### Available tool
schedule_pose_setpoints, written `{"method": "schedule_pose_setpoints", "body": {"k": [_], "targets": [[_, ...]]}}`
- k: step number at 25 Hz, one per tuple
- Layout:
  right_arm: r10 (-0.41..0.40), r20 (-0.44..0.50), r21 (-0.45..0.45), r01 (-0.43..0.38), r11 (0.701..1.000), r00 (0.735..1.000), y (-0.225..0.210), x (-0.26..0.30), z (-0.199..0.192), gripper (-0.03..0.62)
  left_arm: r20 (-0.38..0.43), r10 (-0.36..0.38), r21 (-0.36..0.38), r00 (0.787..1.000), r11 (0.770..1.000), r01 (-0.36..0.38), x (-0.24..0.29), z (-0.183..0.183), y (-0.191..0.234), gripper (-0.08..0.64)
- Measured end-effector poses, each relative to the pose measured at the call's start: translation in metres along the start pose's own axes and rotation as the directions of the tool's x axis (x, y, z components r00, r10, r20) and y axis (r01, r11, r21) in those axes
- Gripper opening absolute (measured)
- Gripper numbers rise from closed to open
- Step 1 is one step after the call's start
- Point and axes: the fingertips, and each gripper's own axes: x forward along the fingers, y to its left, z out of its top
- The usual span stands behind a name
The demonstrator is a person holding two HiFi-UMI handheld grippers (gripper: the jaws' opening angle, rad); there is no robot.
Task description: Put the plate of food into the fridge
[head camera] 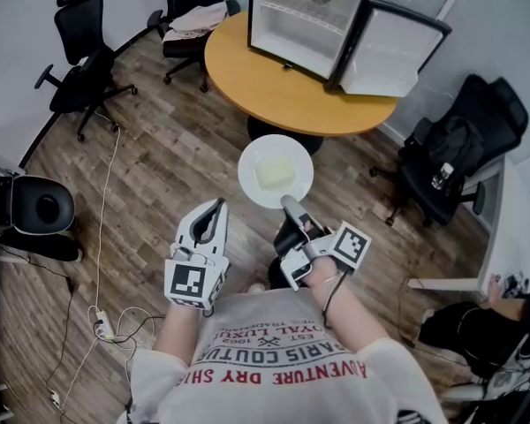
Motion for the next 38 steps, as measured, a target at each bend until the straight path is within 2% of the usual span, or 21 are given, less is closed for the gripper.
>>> {"method": "schedule_pose_setpoints", "body": {"k": [9, 21, 29, 38], "targets": [[-0.022, -0.050, 0.030, 0.024, 0.999, 0.998, -0.015, 0.071, 0.043, 0.038, -0.029, 0.039, -0.013, 0.999, 0.999, -0.040, 0.066, -0.013, 0.040, 0.029], [0.005, -0.061, 0.005, -0.004, 1.000, 0.998, 0.000, 0.180, 0.163, 0.038, -0.018, 0.061, -0.001, 0.998, 0.998, -0.061, 0.220, 0.010, 0.092, 0.029], [0.013, -0.048, 0.003, -0.013, 1.000, 0.999, 0.002, 0.226, 0.229, 0.038, -0.001, 0.048, 0.010, 0.999, 0.999, -0.048, 0.301, 0.018, 0.105, 0.029], [-0.006, 0.009, 0.025, 0.006, 1.000, 1.000, -0.008, 0.268, 0.275, 0.038, -0.015, -0.021, 0.009, 1.000, 1.000, 0.022, 0.372, 0.010, 0.124, 0.029]]}}
